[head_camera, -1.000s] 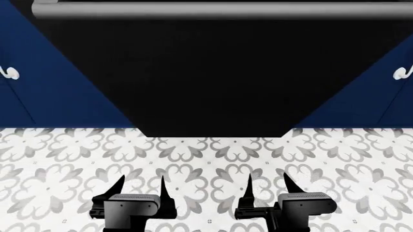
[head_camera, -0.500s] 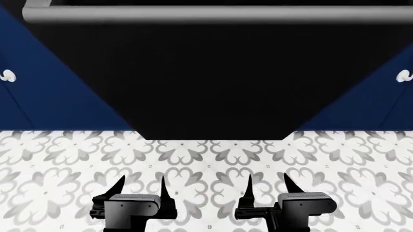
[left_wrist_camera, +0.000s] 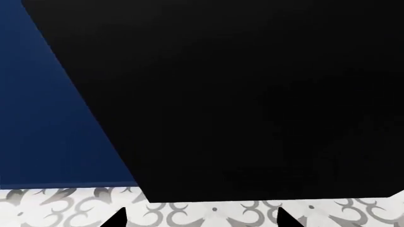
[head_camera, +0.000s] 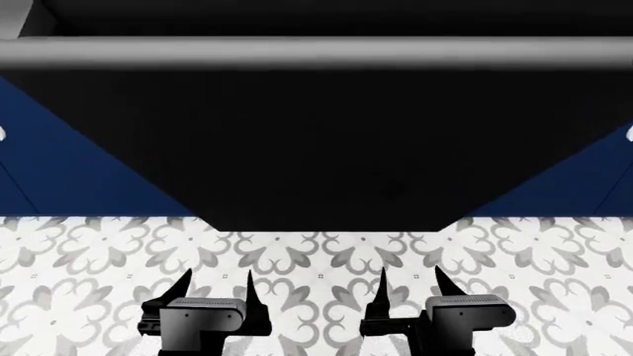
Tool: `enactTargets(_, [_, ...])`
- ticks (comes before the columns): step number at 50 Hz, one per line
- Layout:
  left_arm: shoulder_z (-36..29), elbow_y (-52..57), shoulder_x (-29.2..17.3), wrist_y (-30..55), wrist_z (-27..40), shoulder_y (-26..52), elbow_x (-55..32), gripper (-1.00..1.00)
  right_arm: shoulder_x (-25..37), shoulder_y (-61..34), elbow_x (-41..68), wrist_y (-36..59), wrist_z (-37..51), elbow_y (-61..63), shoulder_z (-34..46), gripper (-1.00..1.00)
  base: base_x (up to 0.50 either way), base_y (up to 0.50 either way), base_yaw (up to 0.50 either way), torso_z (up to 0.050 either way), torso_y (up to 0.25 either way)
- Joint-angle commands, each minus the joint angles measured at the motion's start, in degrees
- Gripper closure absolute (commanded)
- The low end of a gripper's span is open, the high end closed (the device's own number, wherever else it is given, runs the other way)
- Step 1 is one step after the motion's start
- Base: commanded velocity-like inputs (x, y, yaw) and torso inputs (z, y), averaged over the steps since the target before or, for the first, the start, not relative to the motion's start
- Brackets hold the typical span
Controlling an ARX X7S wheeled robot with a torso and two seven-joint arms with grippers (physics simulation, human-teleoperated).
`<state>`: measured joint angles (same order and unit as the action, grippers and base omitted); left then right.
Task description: Close the dishwasher door
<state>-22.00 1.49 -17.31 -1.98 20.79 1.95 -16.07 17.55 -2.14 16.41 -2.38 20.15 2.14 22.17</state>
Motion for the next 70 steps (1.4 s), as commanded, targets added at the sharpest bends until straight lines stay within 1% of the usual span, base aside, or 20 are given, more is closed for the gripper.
enactTargets(1, [-0.15, 0.02, -0.12, -0.17, 0.15, -0.03, -0.09, -1.0, 0.09, -0.05, 0.17, -0.05, 0.11, -0.02, 0.15, -1.0, 0.2, 0.0, 0.0, 0.0, 0.0])
enactTargets(58, [-0.87, -0.02, -0.65, -0.38, 0.78, 0.17, -0.64, -1.0, 0.76, -0.04, 1.11, -0.11, 0.5, 0.59, 0.96, -1.0, 0.2, 0.0, 0.0, 0.0, 0.0])
enactTargets(70, [-1.0, -0.02, -0.75, -0.39, 0.98, 0.21, -0.73, -1.0, 0.81, 0.18, 1.73, -0.87, 0.21, 0.67, 0.98, -1.0, 0.01, 0.0, 0.0, 0.0, 0.0])
